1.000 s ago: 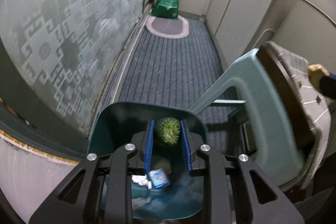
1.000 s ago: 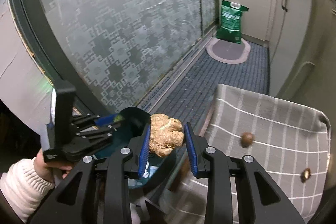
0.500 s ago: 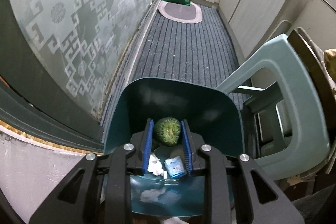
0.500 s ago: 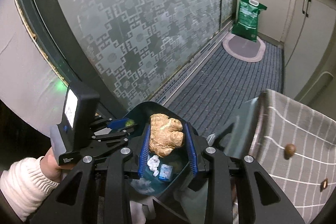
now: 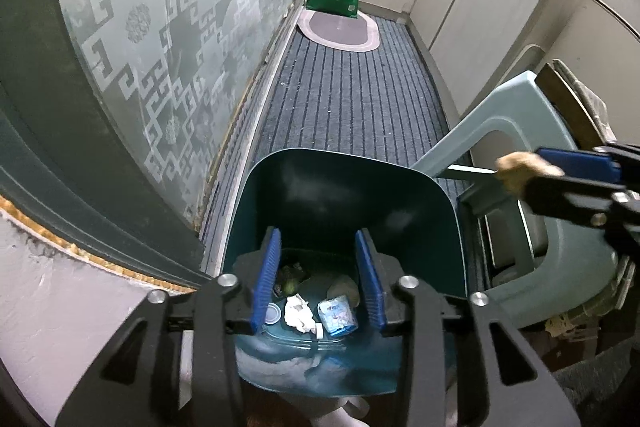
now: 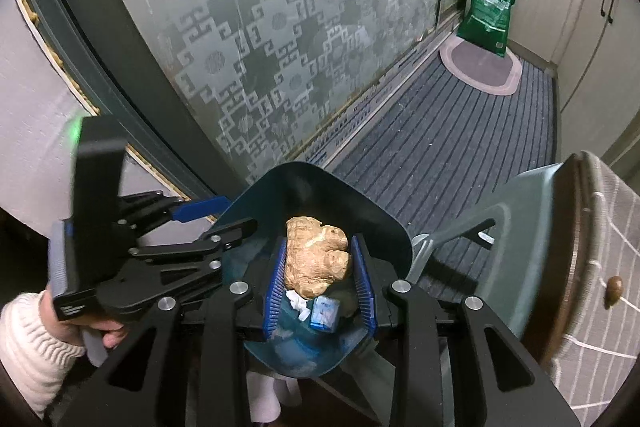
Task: Collect trash
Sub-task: 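Open the left tool and right tool to drop lime and ginger into the bin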
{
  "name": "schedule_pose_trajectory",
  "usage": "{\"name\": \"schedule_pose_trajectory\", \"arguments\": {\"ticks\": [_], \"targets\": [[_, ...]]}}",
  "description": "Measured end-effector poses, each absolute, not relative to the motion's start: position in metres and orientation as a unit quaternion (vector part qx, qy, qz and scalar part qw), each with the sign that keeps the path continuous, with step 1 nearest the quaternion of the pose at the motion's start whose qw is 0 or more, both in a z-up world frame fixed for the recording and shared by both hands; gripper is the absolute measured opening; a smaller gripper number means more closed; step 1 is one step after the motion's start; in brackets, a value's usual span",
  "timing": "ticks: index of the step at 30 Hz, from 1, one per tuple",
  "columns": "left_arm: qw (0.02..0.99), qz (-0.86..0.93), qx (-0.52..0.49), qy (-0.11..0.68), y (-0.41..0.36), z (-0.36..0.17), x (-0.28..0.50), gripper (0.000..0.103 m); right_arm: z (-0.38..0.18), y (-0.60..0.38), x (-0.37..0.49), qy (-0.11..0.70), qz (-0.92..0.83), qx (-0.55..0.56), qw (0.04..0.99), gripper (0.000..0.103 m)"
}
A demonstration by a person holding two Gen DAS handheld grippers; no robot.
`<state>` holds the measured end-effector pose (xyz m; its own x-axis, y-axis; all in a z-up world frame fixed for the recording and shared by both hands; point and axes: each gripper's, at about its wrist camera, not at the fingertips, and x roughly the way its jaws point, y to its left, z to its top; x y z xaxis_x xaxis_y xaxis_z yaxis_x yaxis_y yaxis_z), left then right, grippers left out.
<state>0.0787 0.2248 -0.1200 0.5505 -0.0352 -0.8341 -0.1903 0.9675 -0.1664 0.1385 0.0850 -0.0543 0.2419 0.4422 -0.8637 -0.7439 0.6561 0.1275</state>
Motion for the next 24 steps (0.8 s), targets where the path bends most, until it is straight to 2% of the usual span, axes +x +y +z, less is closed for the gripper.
{"name": "schedule_pose_trajectory", "arguments": {"ticks": [1,7,24], "targets": [[0.874,0.045,-0.117,0.470,0.224,-0.118,0.078,0.029,-0.057,0.088,0.139,0.483,0.383,-0.159,0.771,0.032],[0.892,0.040,-0.115,0.436,0.224,-0.093,0.066,0.025,-0.087,0.102,0.142,0.506,0.371,-0.177,0.758,0.032],[0.932,0.019,-0.125,0.340,0.217,-0.011,0.030,0.021,-0.175,0.116,0.132,0.561,0.357,-0.235,0.709,0.032]]}}
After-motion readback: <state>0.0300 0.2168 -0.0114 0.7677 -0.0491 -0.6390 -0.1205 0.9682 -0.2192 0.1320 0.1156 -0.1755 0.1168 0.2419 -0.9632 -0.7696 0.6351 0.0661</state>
